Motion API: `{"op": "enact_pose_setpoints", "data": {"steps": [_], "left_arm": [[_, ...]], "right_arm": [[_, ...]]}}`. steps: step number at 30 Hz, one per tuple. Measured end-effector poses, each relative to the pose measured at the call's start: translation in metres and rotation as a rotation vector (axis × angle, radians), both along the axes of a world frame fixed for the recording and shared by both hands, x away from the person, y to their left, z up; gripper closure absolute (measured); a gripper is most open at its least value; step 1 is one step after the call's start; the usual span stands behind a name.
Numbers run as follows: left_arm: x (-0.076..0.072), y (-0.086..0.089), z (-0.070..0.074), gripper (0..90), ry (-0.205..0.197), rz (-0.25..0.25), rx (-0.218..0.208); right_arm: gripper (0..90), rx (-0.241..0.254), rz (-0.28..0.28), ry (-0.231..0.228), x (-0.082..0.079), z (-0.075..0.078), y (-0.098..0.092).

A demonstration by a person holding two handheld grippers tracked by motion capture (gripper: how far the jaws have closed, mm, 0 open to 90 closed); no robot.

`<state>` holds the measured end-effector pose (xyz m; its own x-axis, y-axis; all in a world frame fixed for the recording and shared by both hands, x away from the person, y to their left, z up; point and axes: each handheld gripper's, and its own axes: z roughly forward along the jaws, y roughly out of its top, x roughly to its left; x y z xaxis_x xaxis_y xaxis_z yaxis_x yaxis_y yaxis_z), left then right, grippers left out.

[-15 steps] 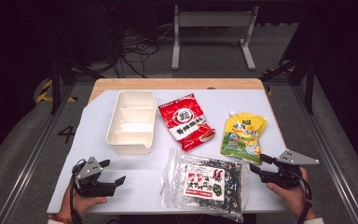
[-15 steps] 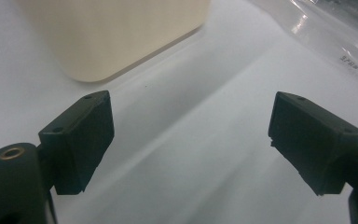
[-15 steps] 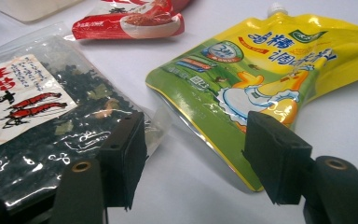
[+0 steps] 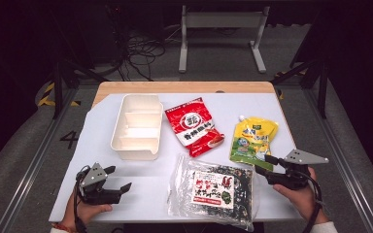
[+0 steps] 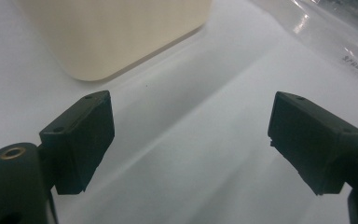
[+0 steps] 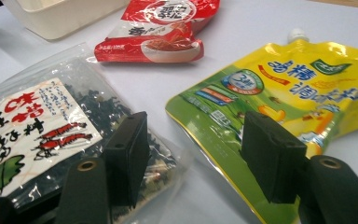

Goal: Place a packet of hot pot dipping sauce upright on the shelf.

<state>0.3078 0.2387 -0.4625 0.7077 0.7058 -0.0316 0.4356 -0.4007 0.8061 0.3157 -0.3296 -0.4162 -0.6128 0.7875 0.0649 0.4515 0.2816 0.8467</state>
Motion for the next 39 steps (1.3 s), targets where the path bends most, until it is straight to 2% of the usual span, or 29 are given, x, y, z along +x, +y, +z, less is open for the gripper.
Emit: {"op": "enact_pose_setpoints", "data": {"steps": [2, 4, 7, 10, 14, 19, 23, 27, 31, 39], "left_arm": [[0.0, -0.002, 0.0, 14.7, 0.008, -0.008, 0.002], [-0.001, -0.004, -0.001, 14.7, 0.006, -0.009, 0.025], [-0.001, -0.004, -0.002, 14.8, 0.007, -0.01, 0.017], [-0.001, -0.003, -0.001, 14.8, 0.008, -0.012, 0.014], [-0.001, -0.005, -0.003, 14.8, 0.013, -0.017, 0.031], [-0.001, -0.006, -0.004, 14.6, 0.016, -0.027, 0.036], [-0.002, -0.007, -0.005, 14.1, 0.027, -0.03, 0.051], [-0.004, -0.006, -0.006, 13.7, 0.041, -0.042, 0.049], [-0.006, -0.004, -0.006, 13.5, 0.035, -0.036, 0.047], [-0.012, -0.001, -0.007, 13.5, 0.036, -0.028, 0.055]], "right_arm": [[42.5, -0.011, 0.012, 0.012, 0.004, 0.002, 0.006], [42.9, -0.012, 0.019, 0.022, 0.009, 0.003, 0.011], [43.4, -0.003, 0.031, 0.032, 0.018, 0.007, 0.018], [43.4, -0.009, 0.048, 0.038, 0.03, 0.014, 0.028], [43.3, -0.011, 0.079, 0.042, 0.049, 0.022, 0.045], [43.9, -0.057, 0.119, 0.057, 0.072, 0.026, 0.068], [46.3, -0.09, 0.127, 0.098, 0.095, 0.022, 0.086], [46.4, -0.106, 0.133, 0.134, 0.116, 0.014, 0.102], [44.8, -0.145, 0.135, 0.149, 0.132, 0.01, 0.114], [39.5, -0.167, 0.114, 0.211, 0.16, -0.003, 0.132]]}}
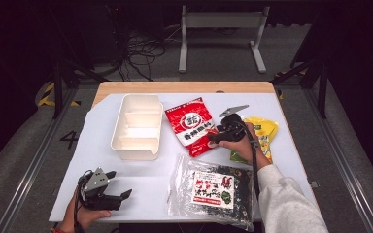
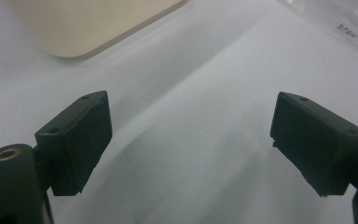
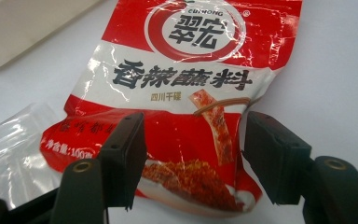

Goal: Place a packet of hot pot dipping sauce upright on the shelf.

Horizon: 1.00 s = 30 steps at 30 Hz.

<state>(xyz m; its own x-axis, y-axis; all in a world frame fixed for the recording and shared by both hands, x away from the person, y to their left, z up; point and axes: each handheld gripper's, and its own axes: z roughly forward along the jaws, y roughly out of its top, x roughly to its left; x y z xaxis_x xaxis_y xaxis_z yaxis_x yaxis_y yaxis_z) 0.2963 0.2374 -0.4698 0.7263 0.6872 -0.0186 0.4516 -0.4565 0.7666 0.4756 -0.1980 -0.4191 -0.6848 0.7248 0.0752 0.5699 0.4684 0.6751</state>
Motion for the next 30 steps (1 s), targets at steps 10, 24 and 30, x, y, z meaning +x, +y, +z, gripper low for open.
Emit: {"op": "enact_pose_setpoints", "data": {"steps": [10, 24, 30], "left_arm": [[-0.006, 0.005, -0.001, 13.5, -0.003, 0.008, 0.004], [-0.006, -0.001, 0.0, 13.7, 0.003, -0.002, 0.003], [-0.003, -0.005, 0.007, 14.2, -0.002, -0.022, -0.047]], "right_arm": [[34.0, 0.036, -0.066, 0.08, 0.02, -0.017, 0.001], [72.4, 0.099, 0.013, 0.178, 0.027, -0.015, -0.001], [77.3, 0.102, 0.01, 0.135, 0.019, -0.013, -0.002]]}}
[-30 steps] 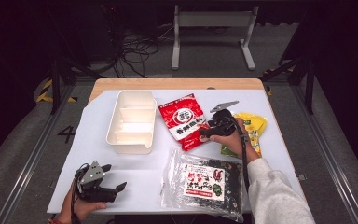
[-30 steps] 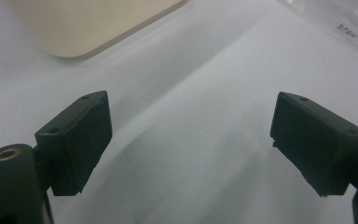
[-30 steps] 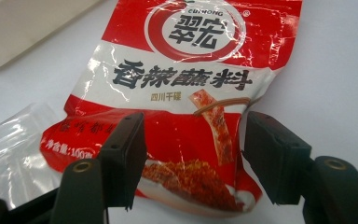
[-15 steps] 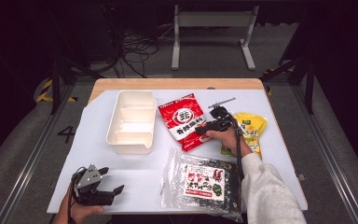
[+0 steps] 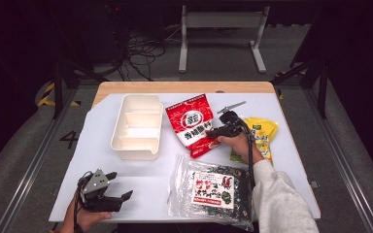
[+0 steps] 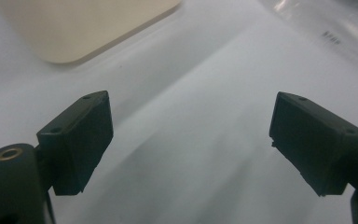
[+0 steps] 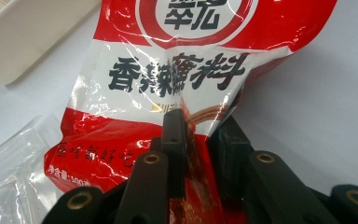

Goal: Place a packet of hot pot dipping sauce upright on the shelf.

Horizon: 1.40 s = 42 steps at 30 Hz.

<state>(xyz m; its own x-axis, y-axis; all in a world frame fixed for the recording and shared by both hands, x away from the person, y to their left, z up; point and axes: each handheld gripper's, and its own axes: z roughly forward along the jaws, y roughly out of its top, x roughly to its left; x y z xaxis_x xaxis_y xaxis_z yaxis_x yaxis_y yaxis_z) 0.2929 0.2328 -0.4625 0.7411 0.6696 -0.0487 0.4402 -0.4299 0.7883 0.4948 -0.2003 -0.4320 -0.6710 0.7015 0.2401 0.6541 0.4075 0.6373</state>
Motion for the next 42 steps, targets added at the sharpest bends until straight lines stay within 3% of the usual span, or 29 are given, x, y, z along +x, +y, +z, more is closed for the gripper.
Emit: {"op": "enact_pose_setpoints", "data": {"steps": [6, 7, 8, 9, 10, 11, 15, 22, 33, 38, 42], "left_arm": [[0.001, -0.005, 0.009, 14.9, -0.004, -0.015, -0.039], [0.001, -0.008, 0.017, 15.7, -0.057, -0.015, -0.002], [0.002, -0.007, 0.022, 16.5, -0.082, -0.012, 0.001], [0.002, -0.007, 0.022, 16.9, -0.082, -0.012, 0.001], [0.003, -0.006, 0.028, 16.9, -0.086, -0.005, -0.03], [0.004, -0.004, 0.032, 16.9, -0.09, -0.002, -0.047], [0.006, -0.006, 0.043, 16.8, -0.105, -0.02, -0.082], [0.017, -0.03, 0.056, 15.8, -0.107, -0.064, -0.102], [0.039, -0.081, 0.066, 15.2, -0.083, -0.151, -0.114], [0.051, -0.096, 0.066, 14.8, -0.062, -0.147, -0.127], [0.06, -0.103, 0.066, 14.7, -0.032, -0.141, -0.168]], "right_arm": [[78.6, 0.026, -0.012, -0.077, -0.016, 0.008, -0.005], [78.7, 0.02, -0.007, -0.091, -0.02, 0.011, -0.006], [78.8, 0.015, -0.002, -0.103, -0.021, 0.013, -0.007], [78.8, 0.015, -0.002, -0.103, -0.021, 0.013, -0.007], [78.9, 0.018, -0.002, -0.116, -0.024, 0.016, -0.008], [79.0, 0.052, -0.007, -0.138, -0.029, 0.022, -0.014], [79.0, 0.092, -0.011, -0.178, -0.039, 0.029, -0.021], [79.0, 0.148, 0.001, -0.253, -0.062, 0.043, -0.026], [78.9, 0.199, 0.118, -0.319, -0.093, 0.054, -0.01], [78.9, 0.225, 0.165, -0.339, -0.106, 0.055, 0.001], [78.9, 0.239, 0.195, -0.35, -0.112, 0.055, 0.009]]}}
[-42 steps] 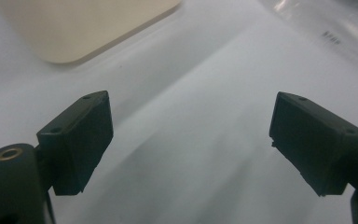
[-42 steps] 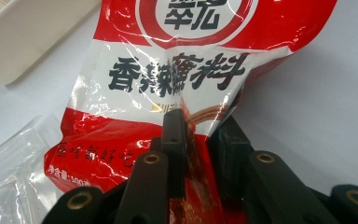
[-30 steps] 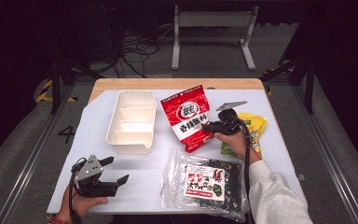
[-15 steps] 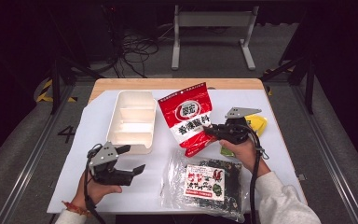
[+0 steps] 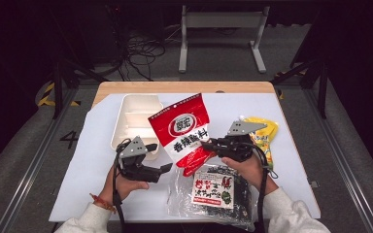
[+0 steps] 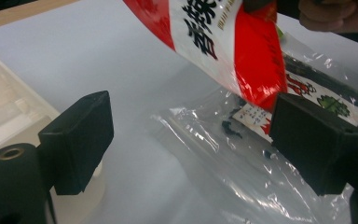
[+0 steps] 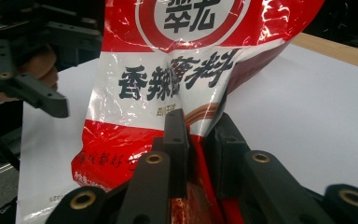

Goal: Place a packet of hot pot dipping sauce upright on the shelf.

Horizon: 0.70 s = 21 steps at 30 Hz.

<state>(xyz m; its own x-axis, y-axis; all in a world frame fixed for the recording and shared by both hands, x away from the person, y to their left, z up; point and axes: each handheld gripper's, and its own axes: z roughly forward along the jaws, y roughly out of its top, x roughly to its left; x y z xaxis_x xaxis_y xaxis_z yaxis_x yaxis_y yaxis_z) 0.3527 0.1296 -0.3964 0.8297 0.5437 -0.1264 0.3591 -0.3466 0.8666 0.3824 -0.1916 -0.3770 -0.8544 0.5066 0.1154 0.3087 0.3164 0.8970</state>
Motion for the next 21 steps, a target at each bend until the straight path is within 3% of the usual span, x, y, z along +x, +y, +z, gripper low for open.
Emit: {"op": "enact_pose_setpoints", "data": {"steps": [6, 12, 16, 19, 20, 21], "left_arm": [[0.013, -0.01, 0.004, 19.1, 0.018, -0.002, -0.043], [0.02, -0.017, 0.01, 25.7, 0.023, -0.005, -0.076], [0.023, -0.017, 0.013, 43.3, 0.002, 0.005, -0.069], [0.024, -0.018, 0.015, 63.8, -0.006, 0.02, -0.06], [0.026, -0.018, 0.016, 63.8, -0.018, 0.019, -0.061], [0.027, -0.017, 0.017, 72.2, -0.02, 0.02, -0.057]], "right_arm": [[78.8, 0.018, 0.025, -0.021, -0.004, -0.001, 0.011], [78.7, 0.023, 0.007, -0.027, -0.003, -0.004, 0.021], [78.5, 0.043, 0.004, -0.029, -0.002, -0.005, 0.025], [78.5, 0.038, 0.0, -0.033, -0.002, -0.005, 0.027], [78.4, 0.037, -0.005, -0.035, -0.002, -0.005, 0.027], [78.3, 0.035, -0.006, -0.038, -0.002, -0.005, 0.028]]}}
